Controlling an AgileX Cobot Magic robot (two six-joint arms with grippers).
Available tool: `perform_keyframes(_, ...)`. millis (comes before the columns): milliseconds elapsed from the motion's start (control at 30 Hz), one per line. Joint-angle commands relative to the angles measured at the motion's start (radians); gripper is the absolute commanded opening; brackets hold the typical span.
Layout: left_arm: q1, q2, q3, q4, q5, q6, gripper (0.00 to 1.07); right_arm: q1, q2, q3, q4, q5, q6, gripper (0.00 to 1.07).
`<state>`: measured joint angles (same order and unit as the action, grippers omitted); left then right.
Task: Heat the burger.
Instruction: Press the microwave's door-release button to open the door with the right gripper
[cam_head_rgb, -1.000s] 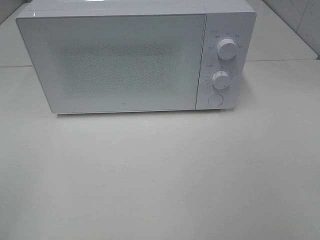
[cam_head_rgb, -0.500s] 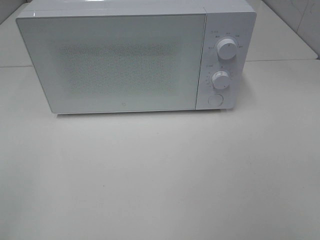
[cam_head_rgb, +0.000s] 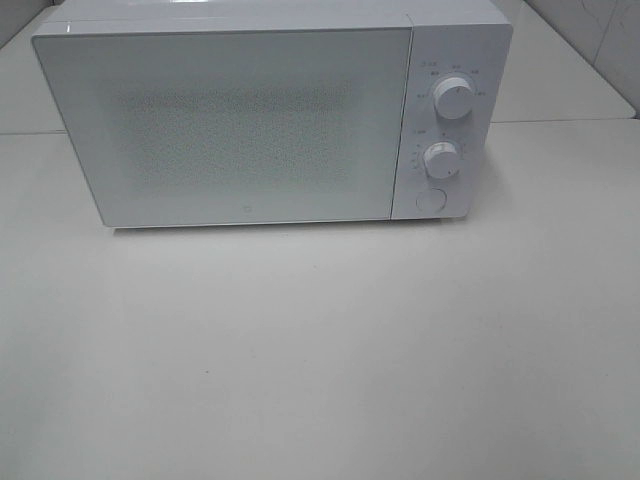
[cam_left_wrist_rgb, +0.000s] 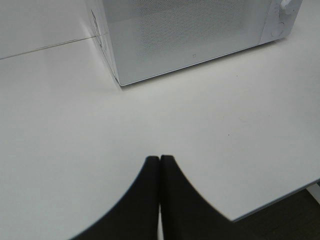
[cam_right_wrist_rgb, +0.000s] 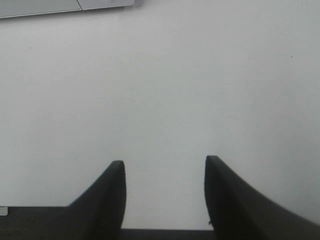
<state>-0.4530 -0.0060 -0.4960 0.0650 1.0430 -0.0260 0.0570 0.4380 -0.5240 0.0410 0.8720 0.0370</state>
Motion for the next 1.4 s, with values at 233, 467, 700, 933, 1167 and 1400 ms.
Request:
perform_keyframes(233, 0.004, -0.018, 0.002, -0.007, -0.009, -0.004, 0.00, 0.004, 0.133, 0.006, 0.003, -0.405, -0.016, 0.17)
perform_keyframes(467, 0.004, -0.018, 0.002, -0.007, -0.009, -0.004, 0.00, 0.004, 0.340, 0.029, 0.003, -0.671, -0.016, 0.00)
perform_keyframes(700, 0.004, -0.018, 0.002, -0.007, -0.009, -0.004, 0.00, 0.004, 0.576, 0.029, 0.000, -0.926, -0.044, 0.00)
perform_keyframes(933, 0.004, -0.018, 0.002, -0.007, -0.009, -0.004, 0.00, 0.004, 0.728, 0.029, 0.005, -1.174, -0.023, 0.00)
perform_keyframes(1167, 0.004, -0.018, 0.002, -0.007, -0.009, -0.004, 0.00, 0.004, 0.943, 0.029, -0.015, -1.454, -0.009, 0.00)
perform_keyframes(1400, 0.004, -0.018, 0.002, -0.007, -0.009, -0.004, 0.00, 0.056, 1.167, 0.029, -0.235, -1.666, 0.141, 0.00)
